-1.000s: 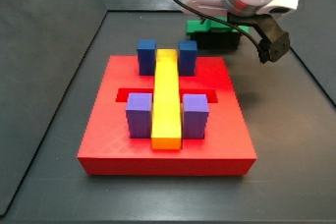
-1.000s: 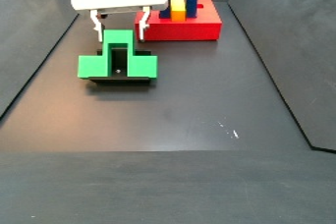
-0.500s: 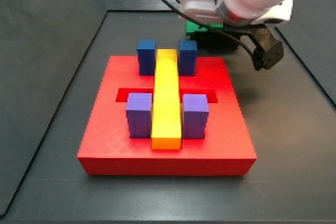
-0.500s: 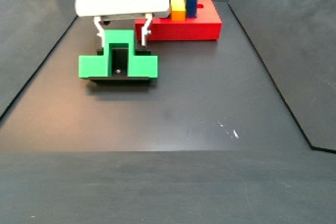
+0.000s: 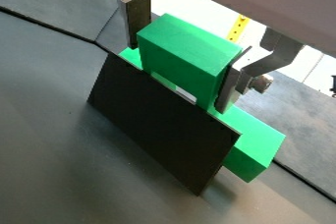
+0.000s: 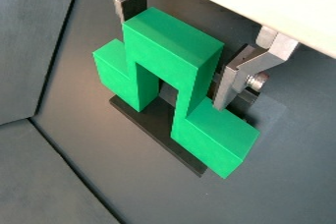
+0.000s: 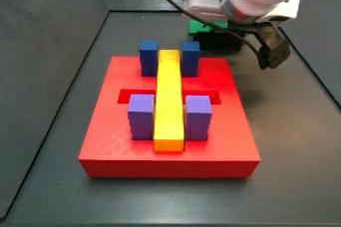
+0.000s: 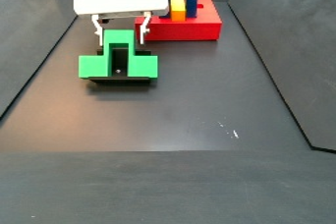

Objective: Pick up the green object. Move up. Place the green object on the fixture. Regrasp the green object. Move to above the board. Insert the green object.
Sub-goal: Regrasp the green object.

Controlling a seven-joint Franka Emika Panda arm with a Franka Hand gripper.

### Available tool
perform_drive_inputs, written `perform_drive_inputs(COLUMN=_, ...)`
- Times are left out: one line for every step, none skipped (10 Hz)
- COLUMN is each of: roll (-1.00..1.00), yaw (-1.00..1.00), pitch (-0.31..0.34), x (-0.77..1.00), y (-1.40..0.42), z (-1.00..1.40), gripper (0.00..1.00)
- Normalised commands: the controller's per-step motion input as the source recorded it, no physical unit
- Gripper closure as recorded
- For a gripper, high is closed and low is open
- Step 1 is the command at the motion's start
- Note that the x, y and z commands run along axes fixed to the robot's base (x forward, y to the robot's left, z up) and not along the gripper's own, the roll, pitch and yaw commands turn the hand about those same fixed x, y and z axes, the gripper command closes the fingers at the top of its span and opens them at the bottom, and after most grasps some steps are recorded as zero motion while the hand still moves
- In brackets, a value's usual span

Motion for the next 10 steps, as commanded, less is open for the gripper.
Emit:
perform_drive_inputs(roll=0.0, yaw=0.01, pitch=0.0, x=0.0, y=0.05, z=0.0, gripper=0.0)
perform_drive_inputs(roll=0.0, yaw=0.01, pitch=0.0, x=0.01, y=0.07, z=0.0, gripper=0.0)
perform_drive_inputs(roll=0.0, yaw=0.03, pitch=0.029, x=0.04, y=0.05, z=0.01, gripper=0.0)
perform_drive_inputs(roll=0.0, yaw=0.04, pitch=0.051, x=0.05, y=0.03, z=0.08, gripper=0.0)
perform_drive_inputs(roll=-0.01, yaw=0.04, pitch=0.02, x=0.0, y=0.01, z=0.06, gripper=0.0)
perform_drive_inputs(roll=0.0, yaw=0.0, pitch=0.0, x=0.0, y=0.0, z=0.0, gripper=0.0)
perform_drive_inputs(roll=0.0, yaw=0.0, pitch=0.0, x=0.0, y=0.0, z=0.0, gripper=1.0)
perform_drive_inputs(roll=0.0, yaw=0.0, pitch=0.0, x=0.0, y=0.0, z=0.0, gripper=1.0)
perform_drive_inputs(roll=0.0, yaw=0.0, pitch=0.0, x=0.0, y=0.0, z=0.0, gripper=1.0)
perform_drive_inputs(roll=0.0, yaw=0.0, pitch=0.0, x=0.0, y=0.0, z=0.0, gripper=1.0)
